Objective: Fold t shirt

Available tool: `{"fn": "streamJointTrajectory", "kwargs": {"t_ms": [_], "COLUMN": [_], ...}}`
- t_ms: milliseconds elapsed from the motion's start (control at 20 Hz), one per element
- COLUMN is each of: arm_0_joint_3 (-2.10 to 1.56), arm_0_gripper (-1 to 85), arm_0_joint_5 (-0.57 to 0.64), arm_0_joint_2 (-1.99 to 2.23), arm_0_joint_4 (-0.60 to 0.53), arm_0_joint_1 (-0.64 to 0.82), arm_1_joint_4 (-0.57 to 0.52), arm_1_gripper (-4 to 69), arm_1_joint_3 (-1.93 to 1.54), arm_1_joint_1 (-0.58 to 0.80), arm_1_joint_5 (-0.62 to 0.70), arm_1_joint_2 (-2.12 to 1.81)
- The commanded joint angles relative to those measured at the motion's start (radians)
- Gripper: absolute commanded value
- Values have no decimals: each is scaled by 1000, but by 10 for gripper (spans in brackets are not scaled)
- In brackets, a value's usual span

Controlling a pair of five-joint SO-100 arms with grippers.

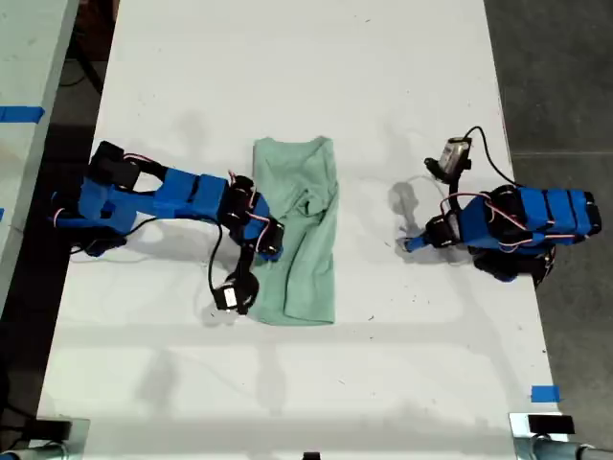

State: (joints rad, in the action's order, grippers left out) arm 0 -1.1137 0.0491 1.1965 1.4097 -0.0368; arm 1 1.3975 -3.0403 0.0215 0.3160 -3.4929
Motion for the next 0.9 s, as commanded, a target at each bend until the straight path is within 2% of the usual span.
{"fn": "streamJointTrajectory", "kwargs": {"t_ms": [0, 150, 250, 450, 550, 700, 850], "arm_0_joint_3": [71, 84, 97, 101, 114, 126, 126], "arm_0_gripper": [-2, 3, 209, 234, 388, 275, 267], "arm_0_joint_5": [37, 61, 97, 121, 161, 106, 8], "arm_0_joint_2": [-35, -87, -110, -130, -132, -123, -103], "arm_0_joint_4": [-67, -126, -158, -184, -192, -153, -129], "arm_0_joint_1": [28, 26, 14, -2, -9, -9, -2], "arm_1_joint_4": [-20, -20, -20, -20, -20, -20, -20], "arm_1_gripper": [29, 29, 29, 29, 29, 29, 29], "arm_1_joint_3": [-54, -54, -54, -54, -54, -54, -54], "arm_1_joint_1": [5, 5, 6, 6, 6, 8, 9], "arm_1_joint_5": [3, 3, 5, 5, 5, 5, 5], "arm_1_joint_2": [-2, -2, -2, -2, -2, -2, -2]}}
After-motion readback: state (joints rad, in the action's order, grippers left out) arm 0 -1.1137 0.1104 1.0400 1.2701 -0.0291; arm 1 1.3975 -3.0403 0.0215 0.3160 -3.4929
